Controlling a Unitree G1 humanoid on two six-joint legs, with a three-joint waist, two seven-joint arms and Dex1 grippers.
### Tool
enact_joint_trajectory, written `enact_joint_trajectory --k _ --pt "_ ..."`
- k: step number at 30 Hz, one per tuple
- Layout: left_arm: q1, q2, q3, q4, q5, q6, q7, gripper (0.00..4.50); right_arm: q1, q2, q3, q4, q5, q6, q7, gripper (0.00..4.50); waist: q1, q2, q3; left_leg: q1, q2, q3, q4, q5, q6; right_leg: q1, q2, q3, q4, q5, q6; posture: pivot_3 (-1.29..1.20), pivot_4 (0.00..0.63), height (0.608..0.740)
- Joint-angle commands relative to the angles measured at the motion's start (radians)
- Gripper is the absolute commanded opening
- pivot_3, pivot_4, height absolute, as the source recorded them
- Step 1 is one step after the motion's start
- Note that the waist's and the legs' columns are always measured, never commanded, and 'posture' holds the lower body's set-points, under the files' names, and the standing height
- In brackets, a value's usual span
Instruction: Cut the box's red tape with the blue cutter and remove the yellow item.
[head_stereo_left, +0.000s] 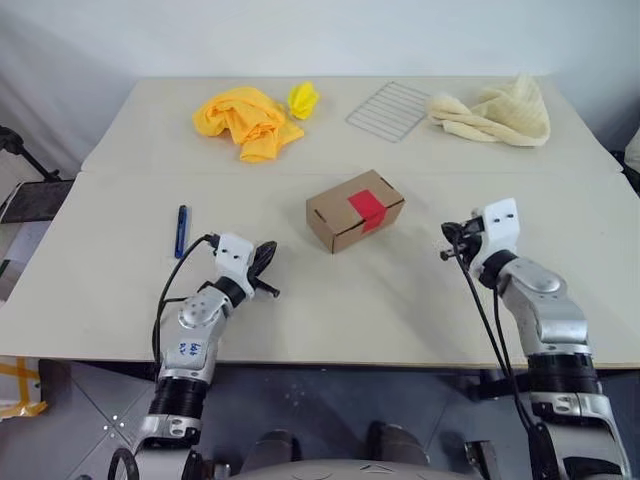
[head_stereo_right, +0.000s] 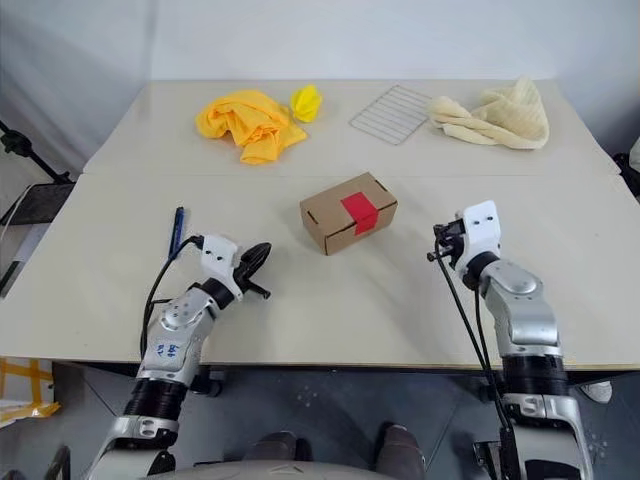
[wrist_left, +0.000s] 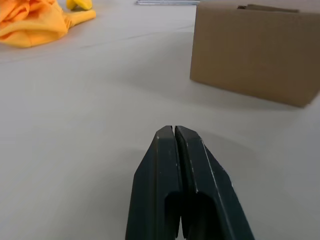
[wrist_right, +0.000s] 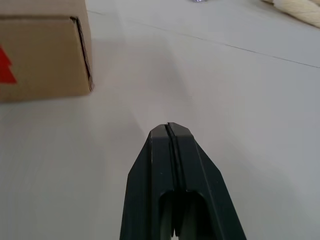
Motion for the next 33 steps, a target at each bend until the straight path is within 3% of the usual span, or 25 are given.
enact_joint_trajectory --k 1,7,10,19,26,33 --pt "-0.095 -0.010 0.000 0.148 0.053 -0.082 0.074 0.06 -0.053 0.016 0.034 0.033 -0.022 0.001 0.007 0.00 0.000 0.000 0.000 0.000 0.000 0.000 0.000 0.000 0.000 0.000 0.000 0.000 0.000 0.000 0.000 0.00 0.150 0.740" --pt "-0.231 -0.026 0.001 0.356 0.066 -0.160 0.106 0.06 -0.163 0.042 0.045 0.204 -0.082 -0.084 -0.048 0.00 -0.005 0.000 0.000 -0.002 0.000 0.001 0.000 0.000 0.000 -0.002 0.000 0.000 -0.001 0.000 0.001 0.00 0.150 0.740" --pt "-0.275 -0.040 -0.005 0.420 0.060 -0.195 0.084 0.06 -0.272 0.050 0.035 0.394 -0.114 -0.180 -0.091 0.00 -0.009 0.000 0.000 -0.002 0.000 0.001 -0.001 0.000 0.000 -0.002 0.000 0.000 -0.001 0.000 0.001 0.00 0.150 0.740" --pt "-0.286 -0.075 -0.010 0.446 0.049 -0.225 0.047 0.06 -0.521 0.083 0.035 0.821 -0.158 -0.412 -0.083 0.00 -0.027 -0.001 0.000 -0.002 0.000 0.001 -0.001 0.000 0.000 -0.002 0.000 0.000 -0.001 0.001 0.001 0.00 0.150 0.740" --pt "-0.296 -0.101 -0.013 0.442 0.045 -0.228 0.021 0.06 -0.585 0.086 0.068 0.887 -0.208 -0.449 -0.039 0.00 -0.029 0.000 0.000 -0.003 0.000 0.001 -0.001 0.000 0.000 -0.002 0.000 0.000 -0.001 0.001 0.001 0.00 0.150 0.740" --pt "-0.298 -0.100 -0.016 0.459 0.029 -0.233 -0.043 0.06 -0.522 0.071 0.069 0.764 -0.200 -0.398 0.021 0.00 -0.030 0.000 0.000 -0.003 0.000 0.001 -0.001 0.000 0.000 -0.002 0.000 0.000 -0.001 0.001 0.001 0.00 0.150 0.740"
